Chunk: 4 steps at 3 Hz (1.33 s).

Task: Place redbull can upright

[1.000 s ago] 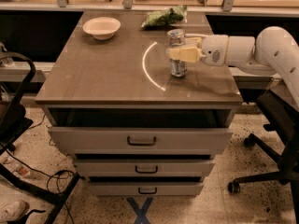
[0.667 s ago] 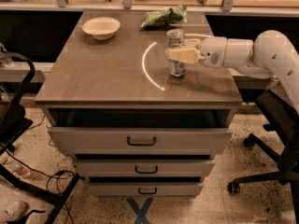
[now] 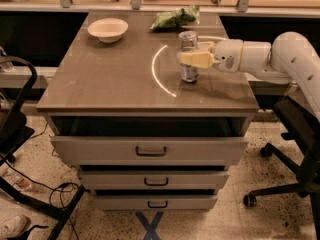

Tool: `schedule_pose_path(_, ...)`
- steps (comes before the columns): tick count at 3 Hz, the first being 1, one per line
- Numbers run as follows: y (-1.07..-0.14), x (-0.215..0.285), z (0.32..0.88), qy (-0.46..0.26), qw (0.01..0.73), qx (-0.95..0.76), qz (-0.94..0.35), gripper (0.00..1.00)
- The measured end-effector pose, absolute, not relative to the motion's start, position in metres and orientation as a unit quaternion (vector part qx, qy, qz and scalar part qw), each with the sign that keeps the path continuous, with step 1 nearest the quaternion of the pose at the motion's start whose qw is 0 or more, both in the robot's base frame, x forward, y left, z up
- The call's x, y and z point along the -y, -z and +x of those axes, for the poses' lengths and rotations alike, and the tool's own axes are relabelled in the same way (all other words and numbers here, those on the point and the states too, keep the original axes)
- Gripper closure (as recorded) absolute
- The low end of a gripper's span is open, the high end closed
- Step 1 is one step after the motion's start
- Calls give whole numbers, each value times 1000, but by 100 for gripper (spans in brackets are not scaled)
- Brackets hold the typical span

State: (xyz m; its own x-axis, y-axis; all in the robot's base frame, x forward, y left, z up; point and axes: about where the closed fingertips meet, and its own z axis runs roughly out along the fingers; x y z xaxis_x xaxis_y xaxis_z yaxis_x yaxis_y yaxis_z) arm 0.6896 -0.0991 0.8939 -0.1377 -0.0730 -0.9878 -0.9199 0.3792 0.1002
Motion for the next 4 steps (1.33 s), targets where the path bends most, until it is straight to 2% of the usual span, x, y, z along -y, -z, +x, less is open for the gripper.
schedule_pose_path(3, -894, 96, 690, -402, 528, -639, -390, 13)
schedule_pose_path(4, -894, 93, 690, -403, 527, -638, -391, 0)
